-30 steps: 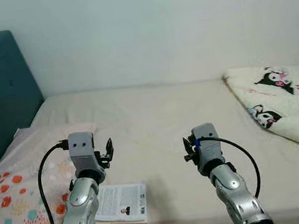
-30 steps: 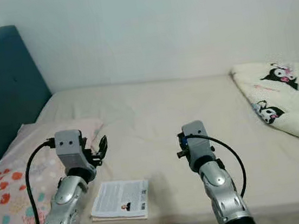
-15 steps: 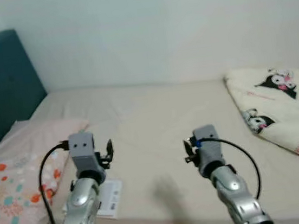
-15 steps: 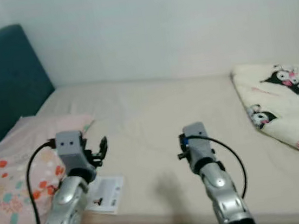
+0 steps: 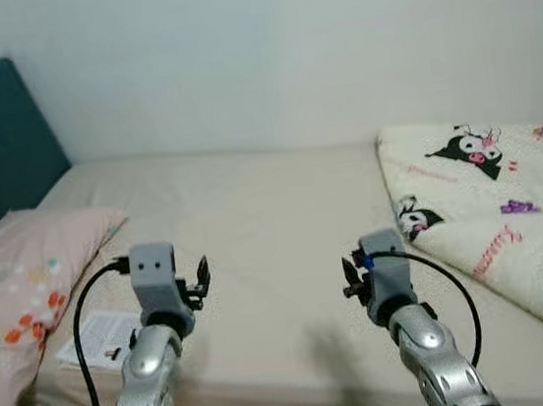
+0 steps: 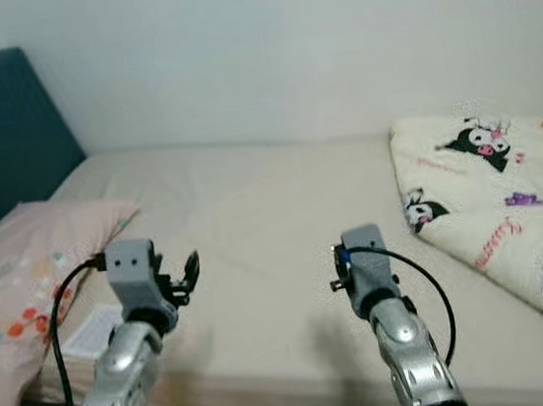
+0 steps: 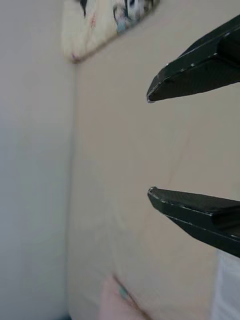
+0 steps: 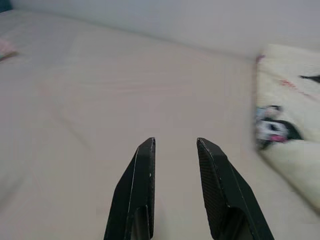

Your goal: Clean up the room

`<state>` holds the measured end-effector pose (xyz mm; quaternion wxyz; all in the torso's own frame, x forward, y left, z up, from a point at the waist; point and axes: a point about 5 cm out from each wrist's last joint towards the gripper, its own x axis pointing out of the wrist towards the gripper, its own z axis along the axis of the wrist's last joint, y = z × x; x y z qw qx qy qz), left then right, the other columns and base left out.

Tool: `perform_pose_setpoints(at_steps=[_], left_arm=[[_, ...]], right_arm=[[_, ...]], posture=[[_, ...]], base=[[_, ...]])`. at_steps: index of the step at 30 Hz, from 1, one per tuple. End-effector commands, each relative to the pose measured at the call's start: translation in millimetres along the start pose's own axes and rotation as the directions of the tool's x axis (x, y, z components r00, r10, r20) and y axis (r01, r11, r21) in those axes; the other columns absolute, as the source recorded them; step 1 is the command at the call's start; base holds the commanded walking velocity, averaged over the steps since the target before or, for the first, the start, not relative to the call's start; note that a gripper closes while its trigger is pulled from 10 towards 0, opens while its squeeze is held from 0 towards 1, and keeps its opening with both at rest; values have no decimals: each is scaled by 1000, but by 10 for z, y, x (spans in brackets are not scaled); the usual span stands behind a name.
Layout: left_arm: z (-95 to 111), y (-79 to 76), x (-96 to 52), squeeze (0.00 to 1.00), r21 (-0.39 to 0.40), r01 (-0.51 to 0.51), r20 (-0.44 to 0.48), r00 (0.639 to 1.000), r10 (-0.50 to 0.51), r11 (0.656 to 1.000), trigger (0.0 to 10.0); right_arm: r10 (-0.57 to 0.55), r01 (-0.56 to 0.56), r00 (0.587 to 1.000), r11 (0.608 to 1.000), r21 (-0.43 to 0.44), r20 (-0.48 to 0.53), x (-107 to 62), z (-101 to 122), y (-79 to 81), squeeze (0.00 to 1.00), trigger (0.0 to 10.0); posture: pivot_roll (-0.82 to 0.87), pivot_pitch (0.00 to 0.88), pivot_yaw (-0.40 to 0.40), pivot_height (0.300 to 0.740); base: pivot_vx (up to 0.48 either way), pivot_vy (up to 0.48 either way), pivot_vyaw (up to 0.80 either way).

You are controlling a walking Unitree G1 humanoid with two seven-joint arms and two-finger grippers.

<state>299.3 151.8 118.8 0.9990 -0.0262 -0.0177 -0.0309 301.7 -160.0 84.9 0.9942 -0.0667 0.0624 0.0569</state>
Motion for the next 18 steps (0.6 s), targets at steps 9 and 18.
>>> perform_pose_setpoints(at_steps=[9,18], left_arm=[[-37,4,-16,0,9,10,-21,1000,-10,1000,10000],[-42,1,-20,0,9,16,-27,1000,-16,1000,10000]], right_arm=[[-3,3,1000,1000,21,-6,-3,-5,17,0,10000],[-18,19,1000,1000,22,-17,-8,-28,21,0,10000]], posture=[[87,0,-13,725],[84,0,-8,725]], base=[[0,-480,0],[0,-480,509]])
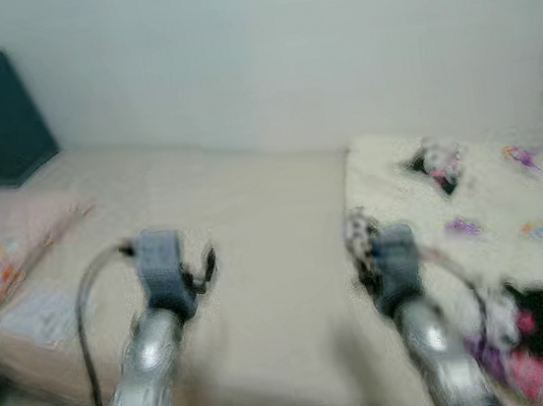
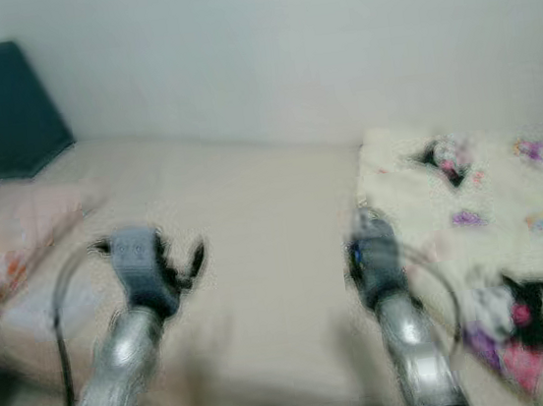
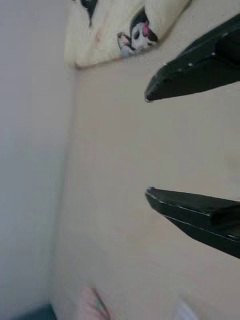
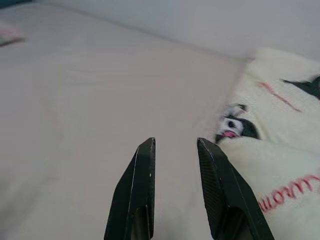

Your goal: Clean up the room

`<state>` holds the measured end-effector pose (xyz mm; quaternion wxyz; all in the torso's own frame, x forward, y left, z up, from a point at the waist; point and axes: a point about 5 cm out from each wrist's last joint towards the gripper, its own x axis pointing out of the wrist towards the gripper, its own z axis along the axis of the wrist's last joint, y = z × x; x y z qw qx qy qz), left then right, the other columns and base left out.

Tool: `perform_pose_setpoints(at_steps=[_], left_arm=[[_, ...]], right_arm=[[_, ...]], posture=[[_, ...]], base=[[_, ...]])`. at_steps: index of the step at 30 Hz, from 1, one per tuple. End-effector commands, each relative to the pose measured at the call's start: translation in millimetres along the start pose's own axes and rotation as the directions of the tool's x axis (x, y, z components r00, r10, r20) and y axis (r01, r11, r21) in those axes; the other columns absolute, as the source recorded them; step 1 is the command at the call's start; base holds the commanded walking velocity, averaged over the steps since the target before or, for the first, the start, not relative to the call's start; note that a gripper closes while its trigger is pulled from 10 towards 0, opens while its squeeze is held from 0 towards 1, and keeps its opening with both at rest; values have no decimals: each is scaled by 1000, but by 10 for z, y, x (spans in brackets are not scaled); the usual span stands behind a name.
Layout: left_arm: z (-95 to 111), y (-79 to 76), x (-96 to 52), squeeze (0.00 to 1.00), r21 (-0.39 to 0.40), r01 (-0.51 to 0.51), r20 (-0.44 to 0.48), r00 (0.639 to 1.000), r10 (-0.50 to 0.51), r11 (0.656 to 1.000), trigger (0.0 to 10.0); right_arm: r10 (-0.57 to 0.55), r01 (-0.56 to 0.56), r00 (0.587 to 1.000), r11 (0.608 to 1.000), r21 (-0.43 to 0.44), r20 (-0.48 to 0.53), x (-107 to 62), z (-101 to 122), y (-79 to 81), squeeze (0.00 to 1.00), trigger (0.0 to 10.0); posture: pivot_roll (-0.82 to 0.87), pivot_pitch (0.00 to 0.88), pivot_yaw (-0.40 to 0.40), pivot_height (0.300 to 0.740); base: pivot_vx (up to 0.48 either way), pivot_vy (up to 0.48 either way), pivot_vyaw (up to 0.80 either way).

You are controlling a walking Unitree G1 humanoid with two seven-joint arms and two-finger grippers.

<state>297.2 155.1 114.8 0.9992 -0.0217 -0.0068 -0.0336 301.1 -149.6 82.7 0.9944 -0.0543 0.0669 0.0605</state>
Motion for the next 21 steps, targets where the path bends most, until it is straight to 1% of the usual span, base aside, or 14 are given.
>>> perform_pose_setpoints(at_steps=[1,10,11,12,15,21], left_arm=[[-5,-34,4,0,1,11,-6,1000,-11,1000,10000],[-11,-34,1,0,-4,8,-14,1000,-8,1000,10000],[-14,-37,2,0,0,13,-22,1000,-13,1000,10000],[-50,-48,7,0,-28,27,-59,998,-28,999,10000],[-63,-54,10,0,-46,34,-70,997,-37,998,10000],[-53,-53,14,0,-32,34,-67,997,-36,999,10000]], right_arm=[[-31,31,999,1000,-4,-11,-17,-24,-88,0,10000],[-34,34,999,999,0,-15,-26,-31,-94,0,10000],[-34,34,999,999,1,-15,-28,-30,-94,0,10000],[-35,35,999,999,6,-15,-32,-29,-91,0,10000],[-36,36,999,999,9,-15,-36,-29,-90,0,10000],[-43,44,999,999,14,-16,-49,-32,-103,0,10000]], posture=[[84,0,-8,725],[84,0,-7,725],[82,0,-4,725],[80,0,-2,725],[79,0,-1,725],[78,0,4,725]], base=[[0,-480,0],[0,-478,0],[0,0,0],[0,480,0],[0,480,0],[0,480,0]])
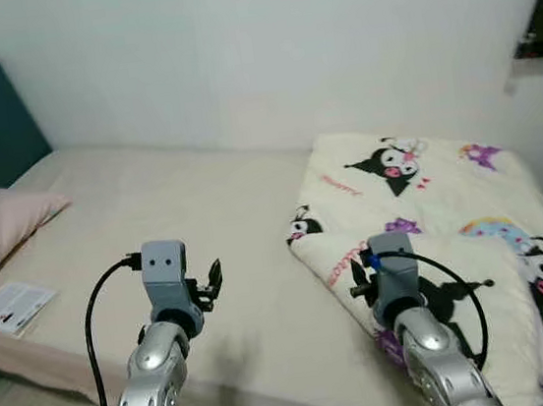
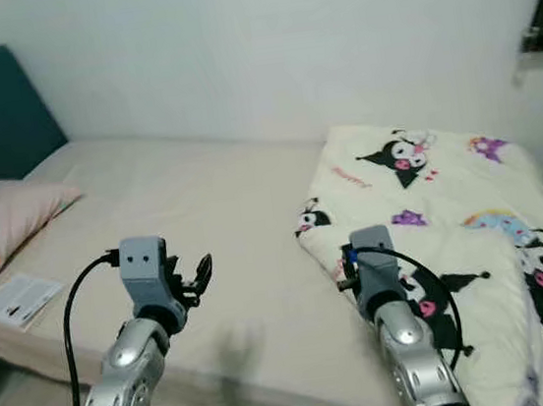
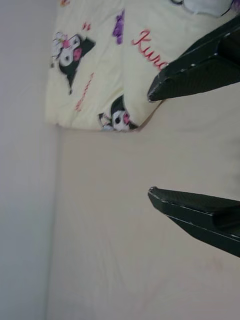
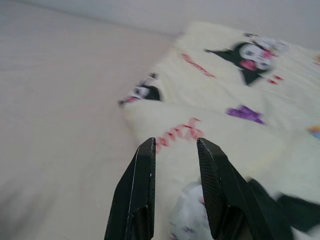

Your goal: Clean up the room

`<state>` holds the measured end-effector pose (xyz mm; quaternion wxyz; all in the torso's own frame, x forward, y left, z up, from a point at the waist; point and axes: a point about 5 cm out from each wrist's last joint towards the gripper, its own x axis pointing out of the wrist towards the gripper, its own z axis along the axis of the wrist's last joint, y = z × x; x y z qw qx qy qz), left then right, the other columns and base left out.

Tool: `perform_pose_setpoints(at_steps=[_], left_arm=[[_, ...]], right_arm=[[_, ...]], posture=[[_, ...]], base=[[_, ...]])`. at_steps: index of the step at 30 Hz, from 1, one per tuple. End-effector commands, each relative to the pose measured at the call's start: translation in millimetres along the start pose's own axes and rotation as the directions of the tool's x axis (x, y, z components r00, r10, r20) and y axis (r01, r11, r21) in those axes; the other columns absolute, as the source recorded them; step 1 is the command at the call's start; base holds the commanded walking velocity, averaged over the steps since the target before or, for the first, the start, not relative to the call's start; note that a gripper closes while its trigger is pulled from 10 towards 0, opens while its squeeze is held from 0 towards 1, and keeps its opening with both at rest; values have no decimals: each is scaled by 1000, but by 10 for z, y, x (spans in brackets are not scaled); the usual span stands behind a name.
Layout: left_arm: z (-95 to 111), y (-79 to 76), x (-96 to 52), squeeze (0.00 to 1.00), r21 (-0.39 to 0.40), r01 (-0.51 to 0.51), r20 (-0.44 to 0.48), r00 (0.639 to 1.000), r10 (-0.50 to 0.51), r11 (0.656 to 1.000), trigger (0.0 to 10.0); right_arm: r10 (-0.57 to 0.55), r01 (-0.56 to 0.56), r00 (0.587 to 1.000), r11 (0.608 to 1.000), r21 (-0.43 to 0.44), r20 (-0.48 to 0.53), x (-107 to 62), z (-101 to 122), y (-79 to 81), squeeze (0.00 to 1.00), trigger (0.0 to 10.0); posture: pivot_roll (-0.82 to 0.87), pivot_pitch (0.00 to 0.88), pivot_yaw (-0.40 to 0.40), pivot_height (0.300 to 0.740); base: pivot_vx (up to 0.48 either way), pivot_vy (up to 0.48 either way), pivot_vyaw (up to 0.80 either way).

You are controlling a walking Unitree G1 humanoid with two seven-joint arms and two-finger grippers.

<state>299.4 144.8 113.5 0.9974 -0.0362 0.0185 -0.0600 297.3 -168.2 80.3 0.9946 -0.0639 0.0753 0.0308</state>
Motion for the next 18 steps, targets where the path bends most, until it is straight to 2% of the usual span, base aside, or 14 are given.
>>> perform_pose_setpoints(at_steps=[1,3,12,16,18], left_arm=[[-34,48,-13,0,1,-18,-15,1000,18,1000,10000],[-33,48,-11,0,2,-20,-14,1000,20,1000,10000],[-39,43,-26,0,25,-8,-11,1000,9,1000,10000],[-99,94,-50,0,28,-16,-30,999,17,999,10000],[-99,94,-50,0,28,-16,-30,999,17,999,10000]], right_arm=[[9,-9,1000,1000,22,5,0,20,68,0,10000],[1,-1,1000,1000,14,5,-1,22,60,0,10000],[-121,120,992,993,-22,-23,-5,-34,-85,0,10000],[-179,177,983,984,-34,-45,-28,-87,-181,0,10000],[-179,177,983,984,-34,-45,-28,-87,-181,0,10000]], posture=[[78,0,4,725],[77,0,5,725],[70,8,8,725],[44,14,16,725],[44,14,16,725]], base=[[0,458,0],[0,458,0],[0,0,0],[0,0,0],[0,0,0]])
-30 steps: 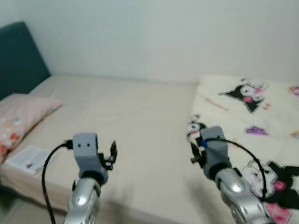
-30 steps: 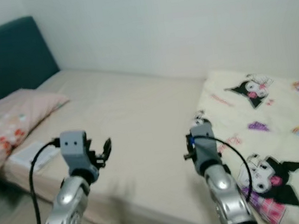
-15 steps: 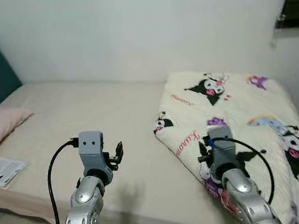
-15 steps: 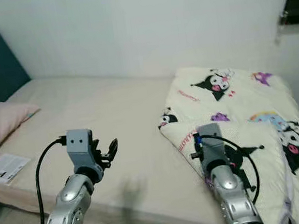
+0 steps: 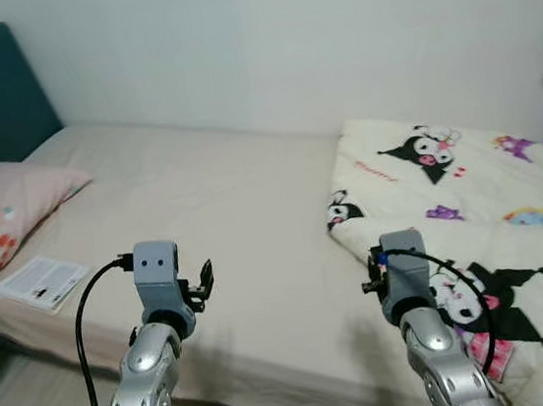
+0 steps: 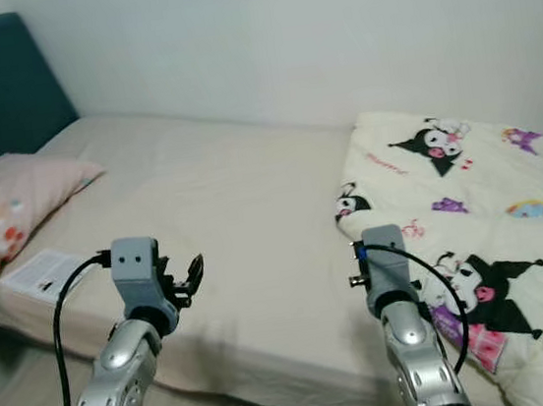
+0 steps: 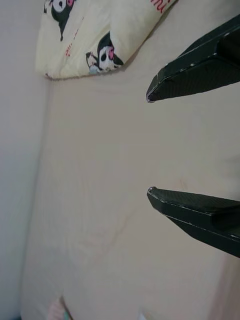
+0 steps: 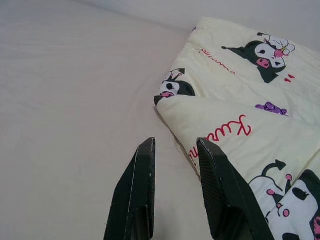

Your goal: Clean up the room

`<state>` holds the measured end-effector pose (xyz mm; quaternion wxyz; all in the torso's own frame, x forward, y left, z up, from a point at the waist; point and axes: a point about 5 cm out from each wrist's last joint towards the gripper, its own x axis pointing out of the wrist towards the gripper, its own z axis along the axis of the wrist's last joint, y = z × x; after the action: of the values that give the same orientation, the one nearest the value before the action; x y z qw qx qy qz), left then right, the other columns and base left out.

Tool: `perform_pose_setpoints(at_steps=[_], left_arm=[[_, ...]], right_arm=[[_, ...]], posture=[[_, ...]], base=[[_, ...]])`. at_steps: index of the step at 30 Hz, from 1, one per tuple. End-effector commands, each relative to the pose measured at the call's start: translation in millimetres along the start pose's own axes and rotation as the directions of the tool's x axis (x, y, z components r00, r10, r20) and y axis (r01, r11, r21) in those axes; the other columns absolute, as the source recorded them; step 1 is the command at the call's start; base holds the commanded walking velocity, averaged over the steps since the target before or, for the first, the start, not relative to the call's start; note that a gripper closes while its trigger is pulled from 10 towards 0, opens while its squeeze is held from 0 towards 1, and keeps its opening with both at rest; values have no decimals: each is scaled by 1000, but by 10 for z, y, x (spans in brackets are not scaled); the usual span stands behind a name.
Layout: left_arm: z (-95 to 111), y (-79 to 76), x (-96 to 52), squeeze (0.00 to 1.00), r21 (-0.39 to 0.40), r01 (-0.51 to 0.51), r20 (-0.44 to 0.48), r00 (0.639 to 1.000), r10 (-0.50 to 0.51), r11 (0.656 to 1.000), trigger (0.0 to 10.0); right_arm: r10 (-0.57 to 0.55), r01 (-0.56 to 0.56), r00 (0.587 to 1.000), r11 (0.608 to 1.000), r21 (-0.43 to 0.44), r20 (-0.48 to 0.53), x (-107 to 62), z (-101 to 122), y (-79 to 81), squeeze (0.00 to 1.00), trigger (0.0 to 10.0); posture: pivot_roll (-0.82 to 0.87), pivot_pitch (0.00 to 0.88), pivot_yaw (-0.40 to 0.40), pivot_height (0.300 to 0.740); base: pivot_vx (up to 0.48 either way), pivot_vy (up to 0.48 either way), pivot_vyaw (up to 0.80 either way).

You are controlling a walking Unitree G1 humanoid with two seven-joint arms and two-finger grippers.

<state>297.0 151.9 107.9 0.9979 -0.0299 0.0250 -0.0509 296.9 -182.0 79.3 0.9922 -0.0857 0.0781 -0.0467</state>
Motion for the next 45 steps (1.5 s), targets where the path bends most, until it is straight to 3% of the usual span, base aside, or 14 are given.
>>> perform_pose_setpoints(at_steps=[1,9,21,42,45], left_arm=[[-64,23,-12,0,15,1,-22,1000,-1,1000,10000],[-126,-106,59,0,21,49,-46,998,-48,999,10000],[-103,-207,94,0,51,117,-36,993,-115,992,10000],[-134,-281,136,0,22,132,-44,990,-131,991,10000],[-150,-267,143,0,-11,128,-62,990,-129,992,10000]], right_arm=[[-32,32,999,999,-1,-34,-8,-70,-71,0,10000],[-78,80,995,997,22,-58,13,-109,-186,0,10000],[-104,108,992,993,48,-72,-48,-132,-182,0,10000],[-123,128,989,990,59,-81,-115,-141,-232,0,10000],[-122,128,989,990,62,-85,-124,-142,-227,0,10000]], posture=[[38,14,20,725],[6,13,45,725],[-16,25,69,725],[-46,24,71,725],[-47,24,71,725]], base=[[0,0,0],[0,0,0],[0,0,0],[0,-459,0],[0,-308,0]])
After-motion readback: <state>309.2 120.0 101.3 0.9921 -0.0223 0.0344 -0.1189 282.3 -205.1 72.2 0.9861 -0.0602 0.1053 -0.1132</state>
